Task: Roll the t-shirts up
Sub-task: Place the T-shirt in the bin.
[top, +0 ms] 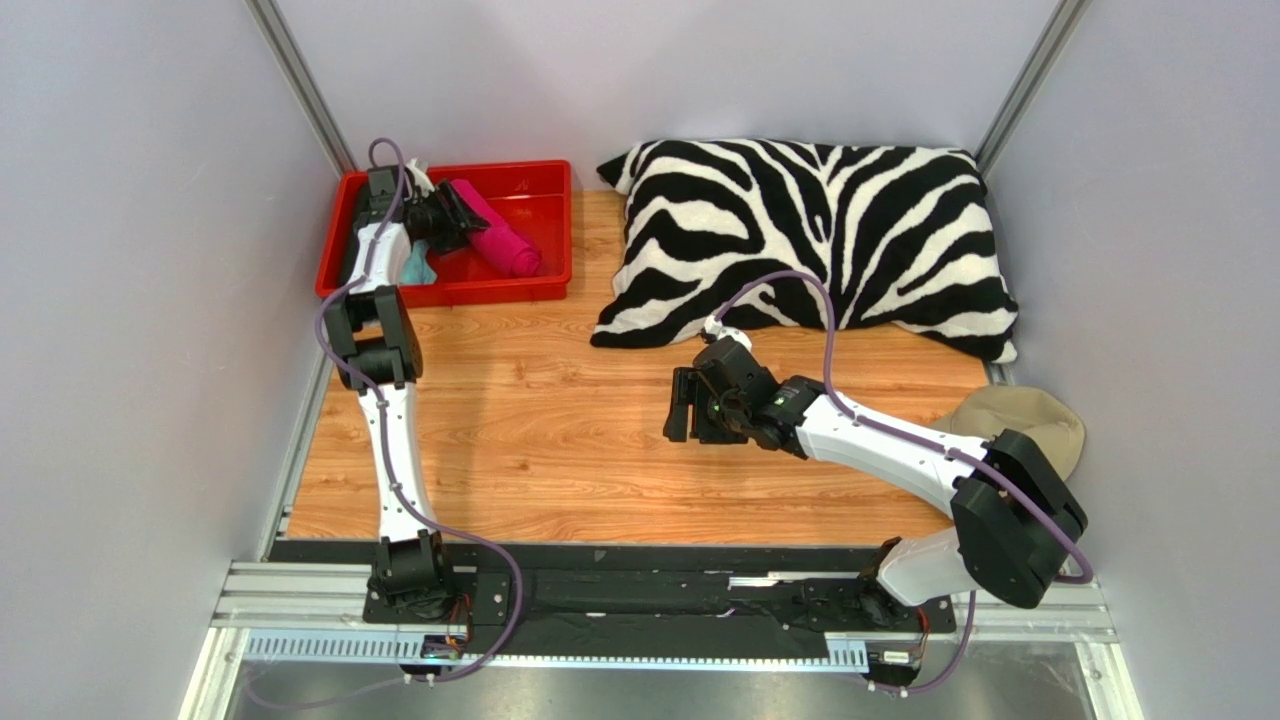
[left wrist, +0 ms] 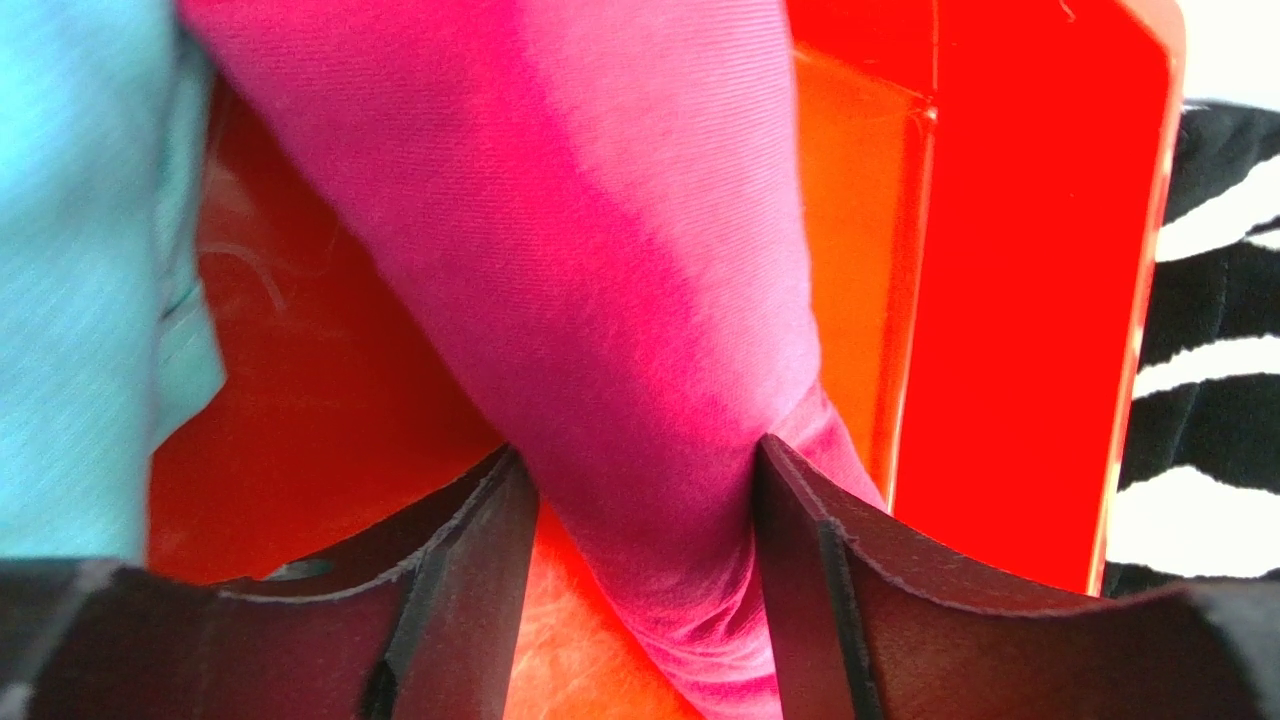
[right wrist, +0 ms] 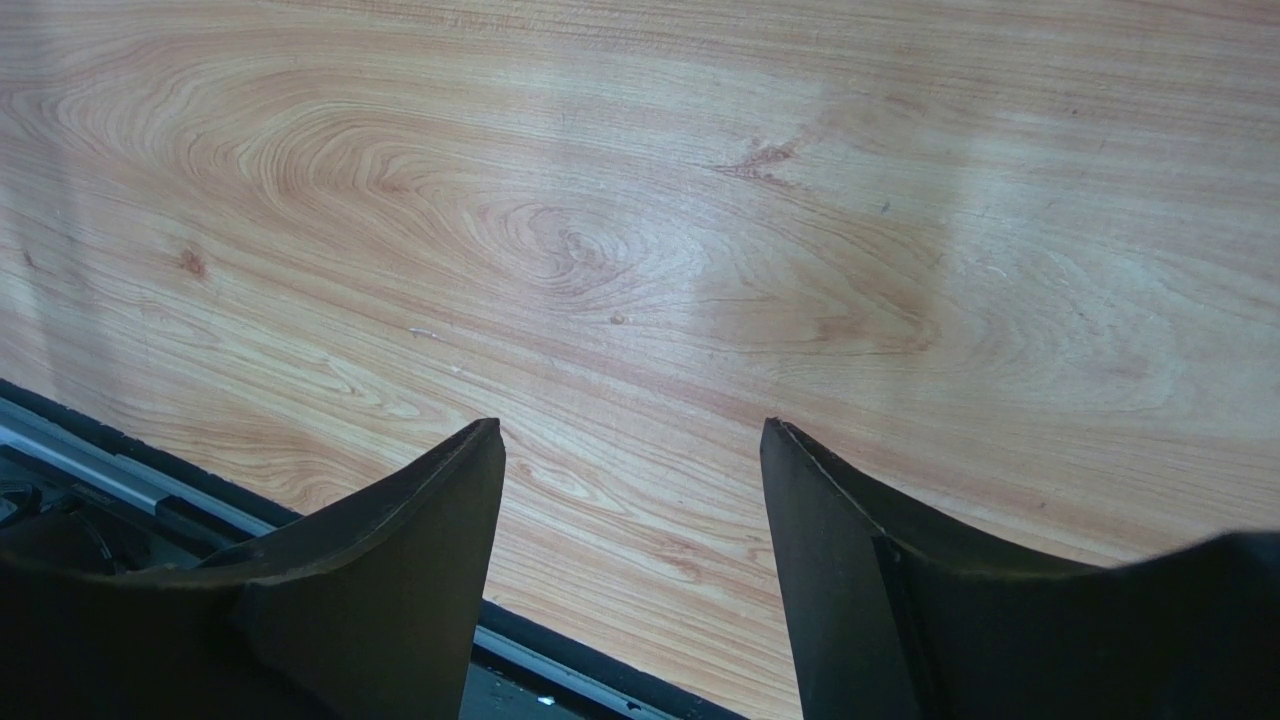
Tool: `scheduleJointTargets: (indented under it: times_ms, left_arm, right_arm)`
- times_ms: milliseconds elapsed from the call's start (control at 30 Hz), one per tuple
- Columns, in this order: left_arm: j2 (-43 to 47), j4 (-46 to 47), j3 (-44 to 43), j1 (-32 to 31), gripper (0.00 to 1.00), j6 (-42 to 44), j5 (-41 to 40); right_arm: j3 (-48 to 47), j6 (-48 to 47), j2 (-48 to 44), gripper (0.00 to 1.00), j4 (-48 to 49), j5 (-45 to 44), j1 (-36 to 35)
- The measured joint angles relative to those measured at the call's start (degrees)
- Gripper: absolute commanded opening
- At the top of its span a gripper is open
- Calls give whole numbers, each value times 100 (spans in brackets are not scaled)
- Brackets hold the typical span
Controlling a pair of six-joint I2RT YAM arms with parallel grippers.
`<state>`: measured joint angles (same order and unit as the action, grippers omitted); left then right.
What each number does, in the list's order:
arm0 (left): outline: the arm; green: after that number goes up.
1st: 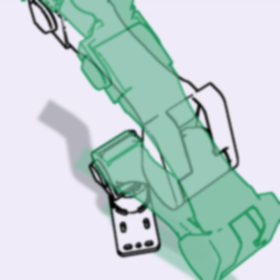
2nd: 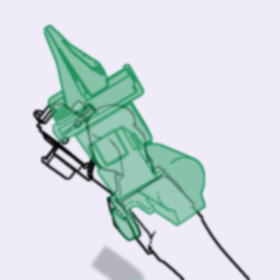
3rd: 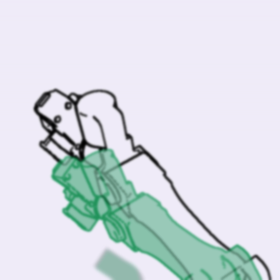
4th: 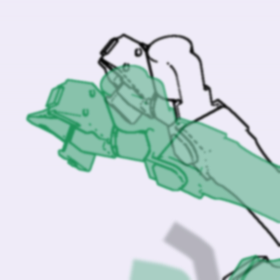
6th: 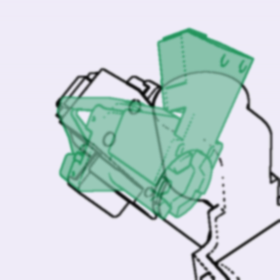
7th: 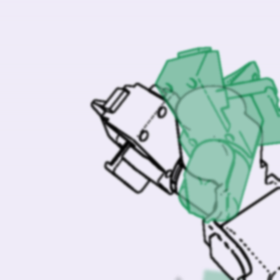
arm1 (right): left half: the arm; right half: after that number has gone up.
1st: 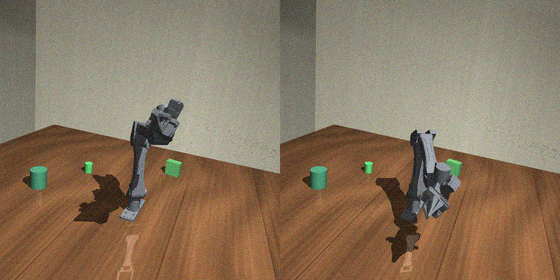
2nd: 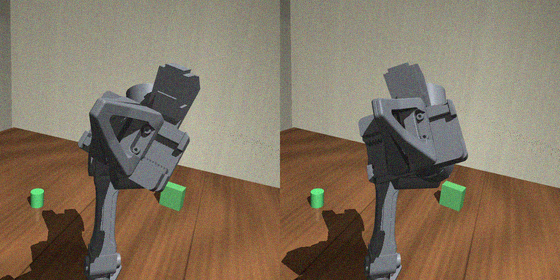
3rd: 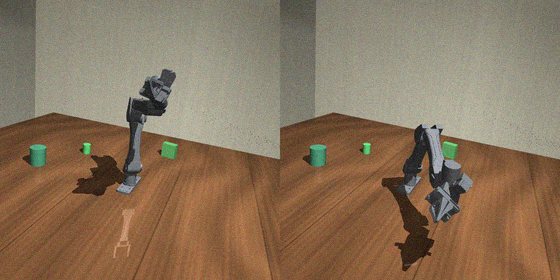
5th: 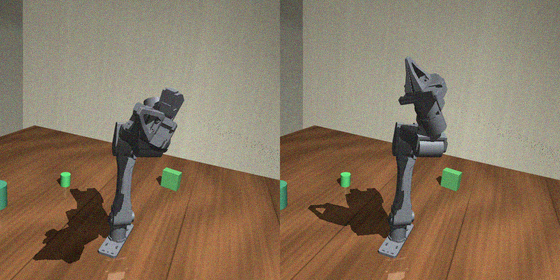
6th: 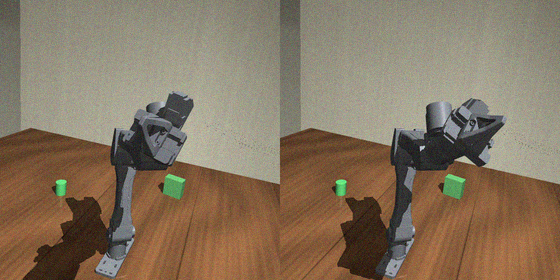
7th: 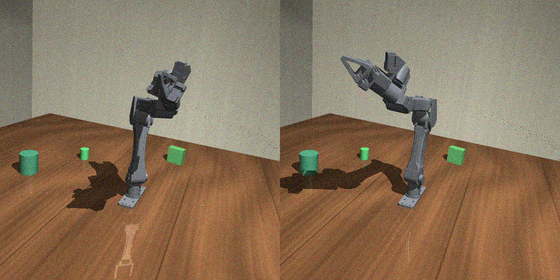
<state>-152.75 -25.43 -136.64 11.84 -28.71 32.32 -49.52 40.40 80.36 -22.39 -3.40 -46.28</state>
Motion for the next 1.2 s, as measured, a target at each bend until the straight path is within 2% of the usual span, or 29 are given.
scheduleJointTargets:
  times_ms: [367,400,433,733,1200]
  left_arm:
    - [269,35,367,66,71,-144,-334]
    - [317,33,420,68,72,-155,-385]
    - [352,24,452,68,80,-164,-422]
    - [586,-57,546,74,80,-212,-715]
    - [1274,7,1414,101,79,-474,-817]
  right_arm:
    - [0,0,0,68,0,7,24]
    - [0,0,0,68,0,9,24]
    - [0,0,0,68,2,13,24]
    - [0,0,0,68,2,57,24]
    - [94,0,0,68,48,190,24]
